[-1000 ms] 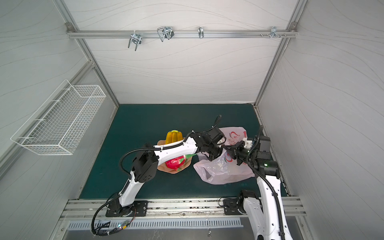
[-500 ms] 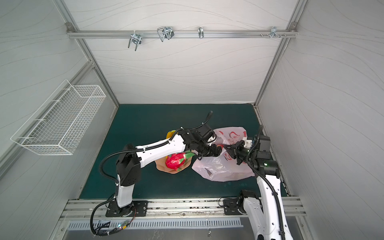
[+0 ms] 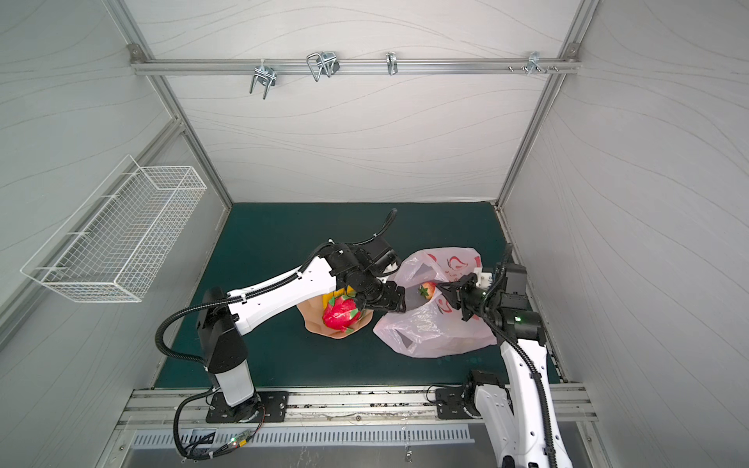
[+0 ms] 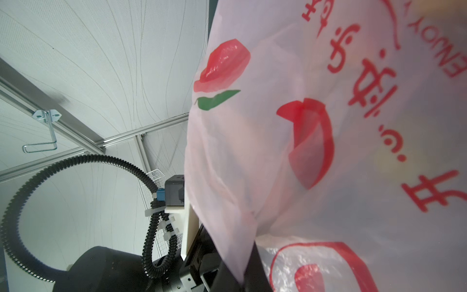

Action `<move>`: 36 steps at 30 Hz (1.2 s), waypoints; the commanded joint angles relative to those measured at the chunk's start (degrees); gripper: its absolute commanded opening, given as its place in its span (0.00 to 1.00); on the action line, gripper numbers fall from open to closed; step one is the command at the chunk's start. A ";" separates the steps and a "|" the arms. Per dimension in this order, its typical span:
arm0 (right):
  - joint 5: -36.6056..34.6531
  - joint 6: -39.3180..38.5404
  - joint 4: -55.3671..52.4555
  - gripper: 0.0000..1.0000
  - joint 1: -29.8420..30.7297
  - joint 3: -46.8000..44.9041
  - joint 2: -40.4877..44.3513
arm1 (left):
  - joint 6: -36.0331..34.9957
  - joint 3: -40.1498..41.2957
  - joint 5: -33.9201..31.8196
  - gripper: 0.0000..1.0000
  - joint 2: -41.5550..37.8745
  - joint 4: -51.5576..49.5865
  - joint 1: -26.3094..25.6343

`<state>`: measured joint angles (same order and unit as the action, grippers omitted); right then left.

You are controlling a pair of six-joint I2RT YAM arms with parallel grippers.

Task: Place the fruits into the plastic bag
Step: Place the fruit in the plastic bag, then pick up the fruit from the plate.

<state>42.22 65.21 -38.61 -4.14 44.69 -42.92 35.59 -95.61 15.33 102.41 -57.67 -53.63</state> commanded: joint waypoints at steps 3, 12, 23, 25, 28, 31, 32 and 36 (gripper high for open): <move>-0.34 0.95 -0.52 0.00 -0.37 1.55 0.20 | -8.28 0.93 -5.93 0.87 -6.04 -6.12 2.12; 0.11 0.53 -0.33 0.01 -0.60 1.74 0.35 | -21.86 10.52 -11.98 0.99 -19.69 -5.21 6.91; 0.45 0.09 -0.24 0.01 -0.69 2.07 0.03 | -41.31 19.59 -8.43 1.00 -21.76 -2.51 10.57; 0.64 0.04 -0.32 0.01 -0.70 2.16 -0.06 | -42.53 19.73 -6.58 0.99 -20.53 -1.84 11.06; 0.83 -0.14 -0.42 0.01 -0.69 2.44 -0.15 | -43.50 18.73 -5.30 0.99 -17.42 -2.31 11.80; 0.97 -0.26 -0.52 0.01 -0.70 2.62 -0.24 | -43.92 16.78 -2.07 0.99 -13.85 -3.58 12.92; 0.96 -0.25 -0.55 0.01 -0.74 2.60 -0.28 | -43.99 16.08 -2.05 0.99 -12.90 -4.00 12.97; 1.20 -0.26 -0.45 0.01 -0.72 2.61 -0.22 | -43.79 13.22 -3.74 0.99 -8.59 -5.58 13.62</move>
<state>42.57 64.93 -38.61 -4.54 46.13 -43.07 -6.04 -78.72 10.74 92.36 -61.63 -40.58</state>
